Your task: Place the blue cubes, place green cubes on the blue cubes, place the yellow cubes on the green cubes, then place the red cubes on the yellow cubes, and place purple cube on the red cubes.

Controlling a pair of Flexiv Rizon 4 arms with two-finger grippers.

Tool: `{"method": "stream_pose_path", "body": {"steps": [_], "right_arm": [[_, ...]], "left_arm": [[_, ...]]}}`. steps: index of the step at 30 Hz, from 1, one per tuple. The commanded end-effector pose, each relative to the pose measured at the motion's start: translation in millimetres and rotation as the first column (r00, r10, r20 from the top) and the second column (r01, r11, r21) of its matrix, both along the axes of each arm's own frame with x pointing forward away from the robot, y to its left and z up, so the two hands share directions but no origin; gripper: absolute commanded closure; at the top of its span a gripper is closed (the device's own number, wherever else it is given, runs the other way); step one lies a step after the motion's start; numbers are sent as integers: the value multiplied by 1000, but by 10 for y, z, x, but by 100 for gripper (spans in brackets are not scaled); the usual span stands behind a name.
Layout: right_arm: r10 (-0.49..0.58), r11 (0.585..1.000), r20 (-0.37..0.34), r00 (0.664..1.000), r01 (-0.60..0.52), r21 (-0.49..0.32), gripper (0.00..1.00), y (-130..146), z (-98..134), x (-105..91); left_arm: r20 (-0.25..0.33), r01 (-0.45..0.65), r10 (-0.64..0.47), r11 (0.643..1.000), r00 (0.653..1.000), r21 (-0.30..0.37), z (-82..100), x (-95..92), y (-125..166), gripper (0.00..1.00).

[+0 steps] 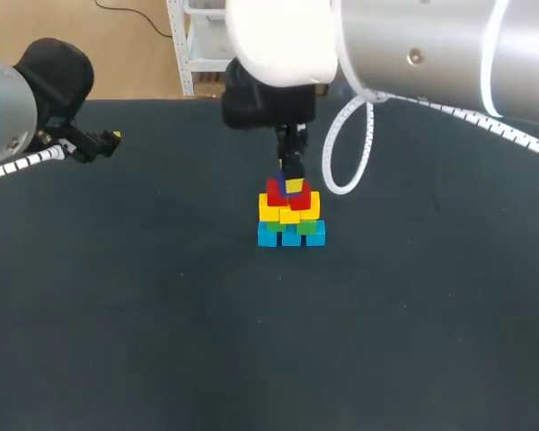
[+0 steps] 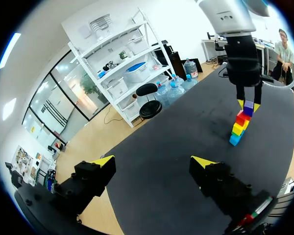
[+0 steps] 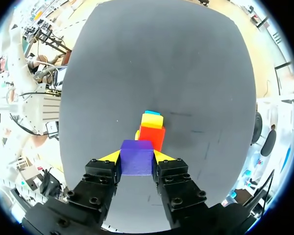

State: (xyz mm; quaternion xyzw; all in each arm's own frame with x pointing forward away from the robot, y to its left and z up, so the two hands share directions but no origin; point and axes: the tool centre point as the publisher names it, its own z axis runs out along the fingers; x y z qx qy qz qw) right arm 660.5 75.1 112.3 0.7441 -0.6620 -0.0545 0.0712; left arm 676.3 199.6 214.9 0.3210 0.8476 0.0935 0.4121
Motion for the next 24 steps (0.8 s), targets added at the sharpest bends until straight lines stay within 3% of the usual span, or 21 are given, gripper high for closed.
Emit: {"method": "stream_pose_path", "body": {"steps": [1,10,11,12,13,24], "right_arm": [[-2,1000,-9,1000,2,1,100,-3,-24,26],[4,1000,-12,1000,-3,8,98,7,-18,37],[4,1000,-13,1000,-4,8,78,6,-18,38],[4,1000,-16,1000,-4,8,52,6,-20,38],[5,1000,-24,1000,-5,15,0,5,-21,38],[-9,998,-53,999,13,66,0,-68,9,4]], "left_arm": [[5,-2,2,1000,1000,-1,-8,-8,-1,0],[5,-2,2,1000,1000,-1,-8,-8,-1,0],[5,-2,2,1000,1000,-1,-8,-8,-1,0],[5,-2,2,1000,1000,-1,-8,-8,-1,0],[5,-2,2,1000,1000,-1,-8,-8,-1,0],[5,-2,2,1000,1000,-1,-8,-8,-1,0]]}}
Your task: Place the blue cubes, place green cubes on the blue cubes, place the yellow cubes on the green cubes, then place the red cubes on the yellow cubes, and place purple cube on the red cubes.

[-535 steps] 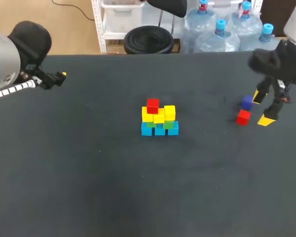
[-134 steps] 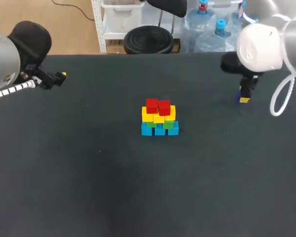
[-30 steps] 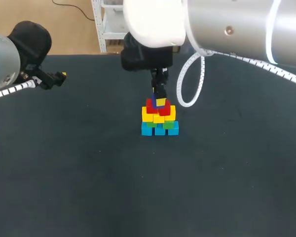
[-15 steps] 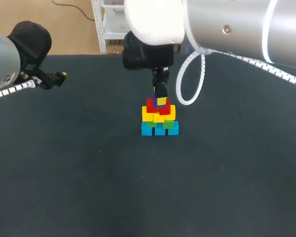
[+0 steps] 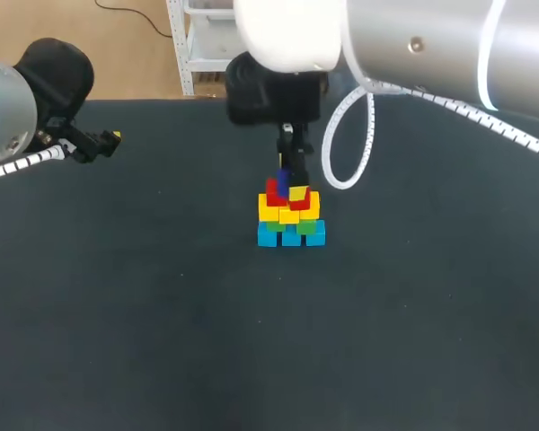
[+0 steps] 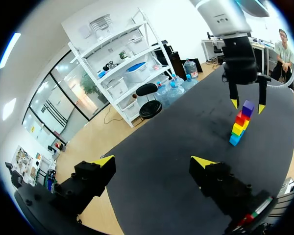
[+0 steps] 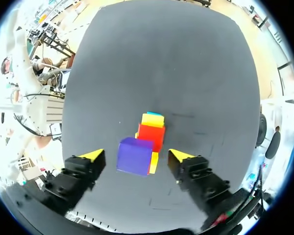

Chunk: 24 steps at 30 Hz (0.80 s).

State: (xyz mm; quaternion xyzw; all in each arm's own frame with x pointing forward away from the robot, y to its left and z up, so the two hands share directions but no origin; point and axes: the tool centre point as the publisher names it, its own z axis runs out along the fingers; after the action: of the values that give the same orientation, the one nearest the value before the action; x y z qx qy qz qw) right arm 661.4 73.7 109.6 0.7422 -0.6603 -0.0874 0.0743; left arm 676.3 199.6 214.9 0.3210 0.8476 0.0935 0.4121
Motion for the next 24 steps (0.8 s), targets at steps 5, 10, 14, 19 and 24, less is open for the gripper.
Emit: {"method": "stream_pose_path", "body": {"steps": [5,10,14,19,24], "right_arm": [[-40,994,89,995,31,107,0,-197,310,-40],[-55,981,157,986,24,195,0,-374,671,-115],[-63,964,242,968,-3,265,0,-540,982,-193],[-95,955,390,916,-26,296,0,-853,1272,-299],[-162,953,512,843,-1,303,0,-1237,1344,-450]], "left_arm": [[5,-2,2,1000,1000,-1,-8,-8,-1,0],[5,-2,2,1000,1000,-1,-8,-8,-1,0],[5,-2,2,1000,1000,-1,-8,-8,-1,0],[5,-2,2,1000,1000,-1,-8,-8,-1,0],[5,-2,2,1000,1000,-1,-8,-8,-1,0]]}}
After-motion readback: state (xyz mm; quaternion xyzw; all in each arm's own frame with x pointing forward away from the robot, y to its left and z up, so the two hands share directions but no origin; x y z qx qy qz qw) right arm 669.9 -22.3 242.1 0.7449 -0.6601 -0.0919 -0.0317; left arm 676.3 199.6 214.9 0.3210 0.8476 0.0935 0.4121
